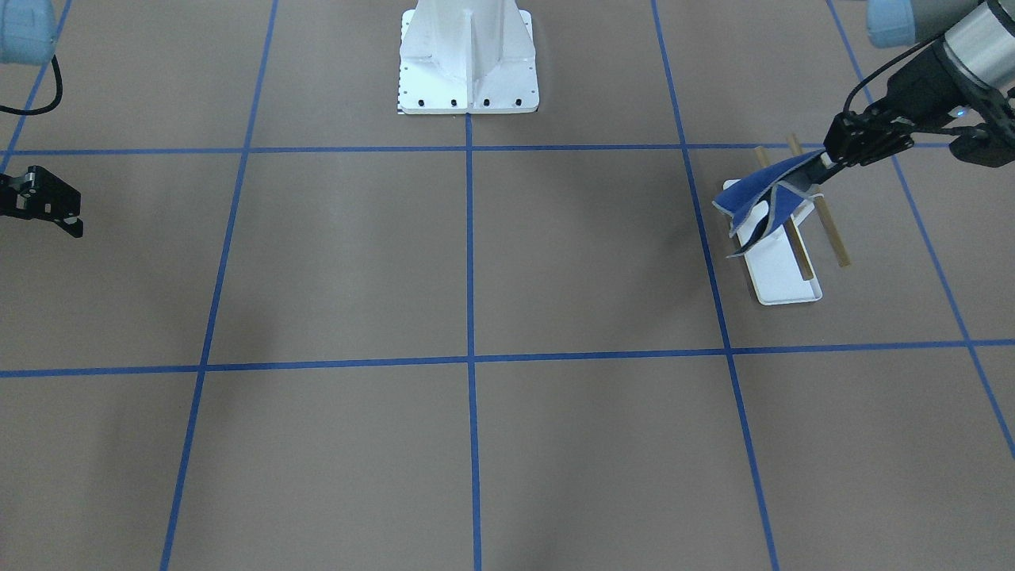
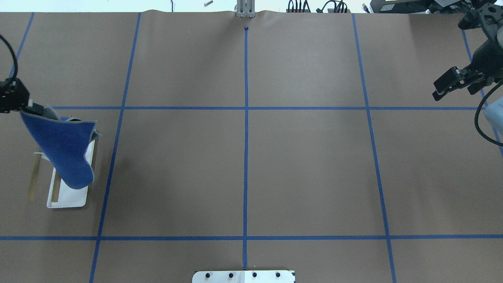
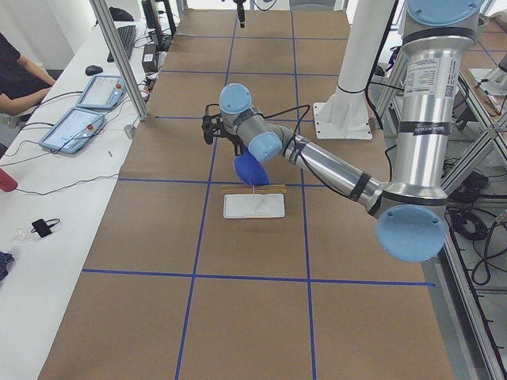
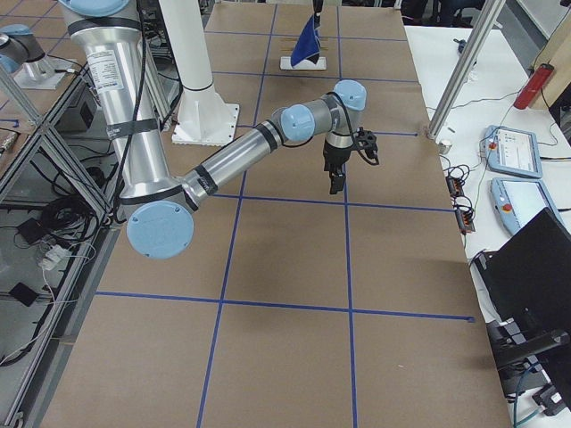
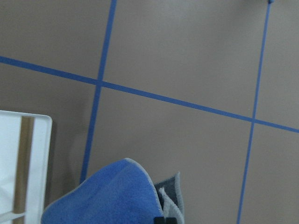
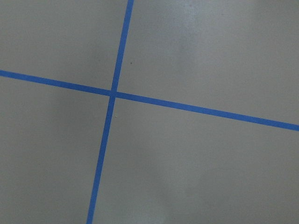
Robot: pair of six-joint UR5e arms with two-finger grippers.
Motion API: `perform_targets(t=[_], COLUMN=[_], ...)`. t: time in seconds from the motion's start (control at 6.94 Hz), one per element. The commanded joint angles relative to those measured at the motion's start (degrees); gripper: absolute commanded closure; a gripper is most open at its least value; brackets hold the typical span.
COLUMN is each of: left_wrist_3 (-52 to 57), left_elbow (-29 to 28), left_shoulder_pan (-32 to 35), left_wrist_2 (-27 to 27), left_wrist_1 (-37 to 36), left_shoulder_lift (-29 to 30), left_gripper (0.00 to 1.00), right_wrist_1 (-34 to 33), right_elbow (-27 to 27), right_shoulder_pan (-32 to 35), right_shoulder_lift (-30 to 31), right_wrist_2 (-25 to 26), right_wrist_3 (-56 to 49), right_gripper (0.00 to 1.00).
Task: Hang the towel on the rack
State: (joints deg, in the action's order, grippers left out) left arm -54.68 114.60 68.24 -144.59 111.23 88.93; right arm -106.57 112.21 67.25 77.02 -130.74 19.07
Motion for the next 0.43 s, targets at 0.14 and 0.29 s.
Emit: perform_targets(t=[0.14, 0.29], left_wrist_3=[17.64, 18.99], left_elbow=[-6.38, -7.45], left_shoulder_pan=[3.22, 3.3], left_wrist_2=[0.71, 1.67], left_wrist_1=[0.12, 0.21], left_shoulder_lift=[-5.95, -6.48], left_gripper=[1.0, 1.0], right_wrist_1=[0.14, 0.22], right_elbow=[-0.15, -0.15], right_shoulder_pan=[0.17, 0.17], right_shoulder_lift=[-0.47, -0.64], right_wrist_2=[-0.57, -0.57], right_wrist_3=[0.0, 0.09], right_gripper=[0.0, 0.0])
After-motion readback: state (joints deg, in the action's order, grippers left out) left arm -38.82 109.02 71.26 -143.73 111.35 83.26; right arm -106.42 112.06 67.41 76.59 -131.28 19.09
